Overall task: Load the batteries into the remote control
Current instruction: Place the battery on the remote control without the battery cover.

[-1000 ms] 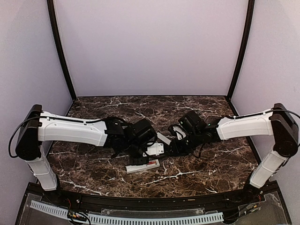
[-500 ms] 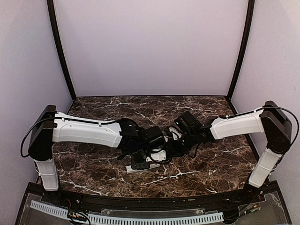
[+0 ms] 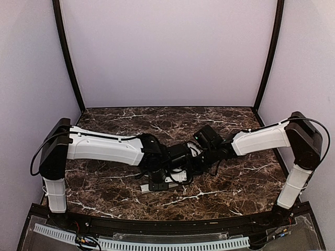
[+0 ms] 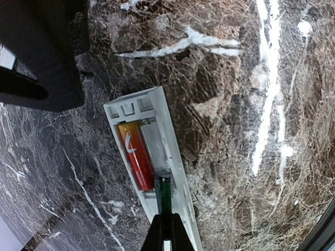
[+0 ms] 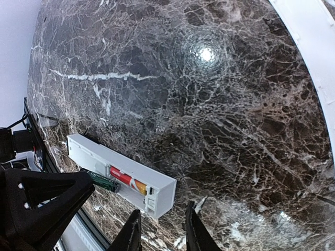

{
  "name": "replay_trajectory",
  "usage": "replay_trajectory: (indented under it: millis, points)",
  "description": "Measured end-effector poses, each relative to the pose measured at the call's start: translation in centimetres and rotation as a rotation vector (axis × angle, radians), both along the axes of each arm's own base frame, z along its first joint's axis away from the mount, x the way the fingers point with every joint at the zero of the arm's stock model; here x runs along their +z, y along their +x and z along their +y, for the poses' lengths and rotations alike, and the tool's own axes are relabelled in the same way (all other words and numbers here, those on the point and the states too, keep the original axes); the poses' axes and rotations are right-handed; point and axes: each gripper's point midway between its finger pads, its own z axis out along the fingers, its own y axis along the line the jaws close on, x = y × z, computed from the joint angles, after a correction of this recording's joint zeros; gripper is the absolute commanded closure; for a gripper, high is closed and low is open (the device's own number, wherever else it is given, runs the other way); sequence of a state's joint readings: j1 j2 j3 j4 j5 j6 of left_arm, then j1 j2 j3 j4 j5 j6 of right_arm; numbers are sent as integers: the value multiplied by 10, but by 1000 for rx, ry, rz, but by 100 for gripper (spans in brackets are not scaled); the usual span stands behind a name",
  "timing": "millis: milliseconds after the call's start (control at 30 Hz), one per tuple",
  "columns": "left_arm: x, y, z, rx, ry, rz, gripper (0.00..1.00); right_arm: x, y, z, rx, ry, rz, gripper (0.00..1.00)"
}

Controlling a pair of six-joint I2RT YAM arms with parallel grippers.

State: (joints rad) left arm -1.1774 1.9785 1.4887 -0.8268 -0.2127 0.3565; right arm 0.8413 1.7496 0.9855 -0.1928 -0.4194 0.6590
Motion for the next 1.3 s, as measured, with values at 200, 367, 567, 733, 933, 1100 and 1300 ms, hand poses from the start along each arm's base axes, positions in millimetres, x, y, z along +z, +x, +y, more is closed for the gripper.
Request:
replay_trajectory:
  millis: [200,367,567,733,933,1100,1300]
  points:
    - [0,0,-1,1,10,-1,100,0,1,2,3,15,1,73]
    - [-4,0,-1,-2,28,3,100,-3,3,4,0,17,5,73]
    - [-10,1,-5,7,31,5,100,0,1,9,8,42,11,73]
    - [-9,2,-6,7,25,2,100,-1,2,12,3,48,13,73]
    - [-9,3,-6,9,27,-4,100,0,3,12,1,48,10,73]
    - [-7,4,-5,26,17,4,100,2,7,11,-12,34,-5,74]
    - [13,4,7,92,-64,54,81,21,19,9,-71,-33,-102,73]
